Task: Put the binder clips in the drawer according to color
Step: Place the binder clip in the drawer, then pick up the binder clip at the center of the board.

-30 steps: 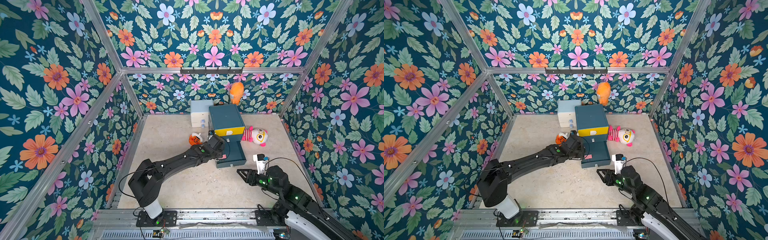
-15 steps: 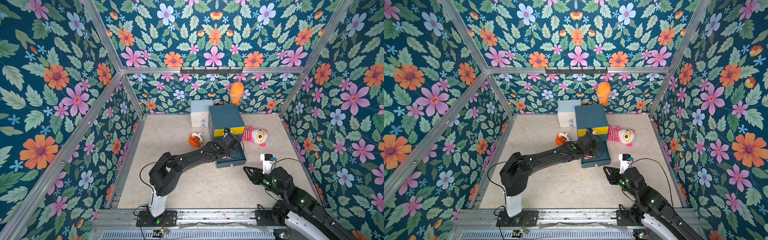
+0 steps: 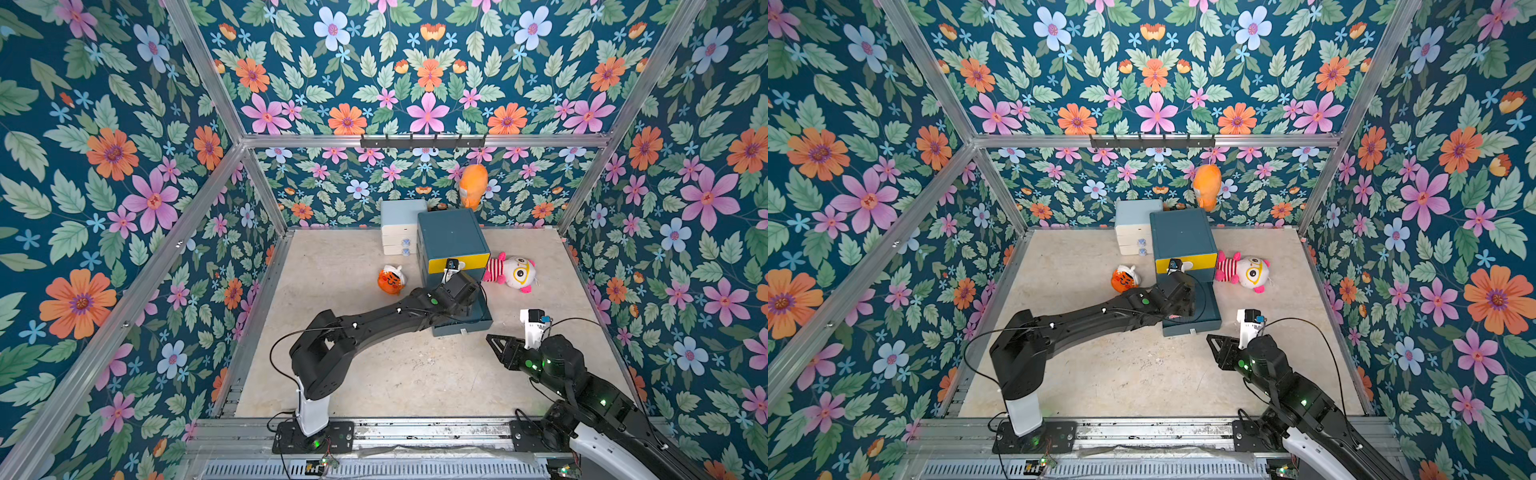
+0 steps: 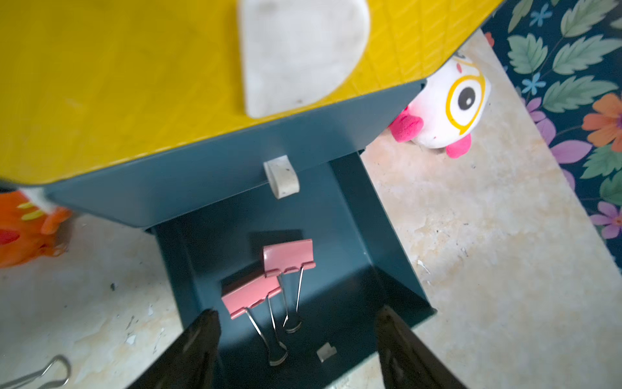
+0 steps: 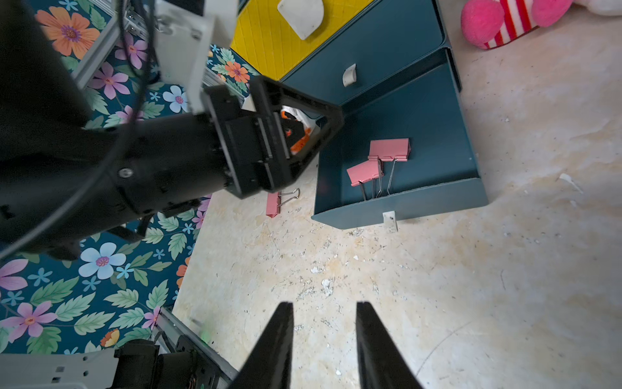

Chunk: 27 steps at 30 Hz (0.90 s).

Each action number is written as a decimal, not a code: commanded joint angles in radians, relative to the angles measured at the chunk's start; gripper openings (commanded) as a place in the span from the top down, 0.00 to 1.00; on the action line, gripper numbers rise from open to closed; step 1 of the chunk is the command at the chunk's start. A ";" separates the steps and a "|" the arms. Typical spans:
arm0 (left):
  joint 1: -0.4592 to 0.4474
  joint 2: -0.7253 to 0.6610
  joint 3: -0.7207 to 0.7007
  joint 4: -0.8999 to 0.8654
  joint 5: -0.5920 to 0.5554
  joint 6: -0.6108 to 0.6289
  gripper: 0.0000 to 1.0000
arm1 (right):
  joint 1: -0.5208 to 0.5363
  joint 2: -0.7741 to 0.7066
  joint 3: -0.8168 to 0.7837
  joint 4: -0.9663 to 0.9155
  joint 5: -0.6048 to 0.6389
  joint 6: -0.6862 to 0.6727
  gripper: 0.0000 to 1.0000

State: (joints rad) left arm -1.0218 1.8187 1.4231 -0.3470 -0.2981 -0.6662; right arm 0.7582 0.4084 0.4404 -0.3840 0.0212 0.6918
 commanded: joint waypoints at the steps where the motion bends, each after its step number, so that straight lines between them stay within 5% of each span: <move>1: 0.011 -0.092 -0.080 -0.133 -0.090 -0.142 0.24 | 0.001 0.019 0.000 0.038 -0.050 -0.001 0.64; 9: 0.107 -0.285 -0.343 -0.365 -0.052 -0.279 0.21 | 0.001 0.132 0.022 0.086 -0.152 -0.024 0.64; 15: 0.179 -0.308 -0.492 -0.352 -0.005 -0.306 0.18 | 0.000 0.144 0.020 0.107 -0.158 -0.009 0.64; 27: 0.286 -0.148 -0.477 -0.178 0.028 -0.212 0.20 | 0.001 0.152 0.005 0.128 -0.161 0.008 0.64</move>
State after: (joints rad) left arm -0.7429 1.6417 0.9340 -0.5705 -0.2848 -0.9112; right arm 0.7582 0.5598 0.4469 -0.2878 -0.1341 0.6922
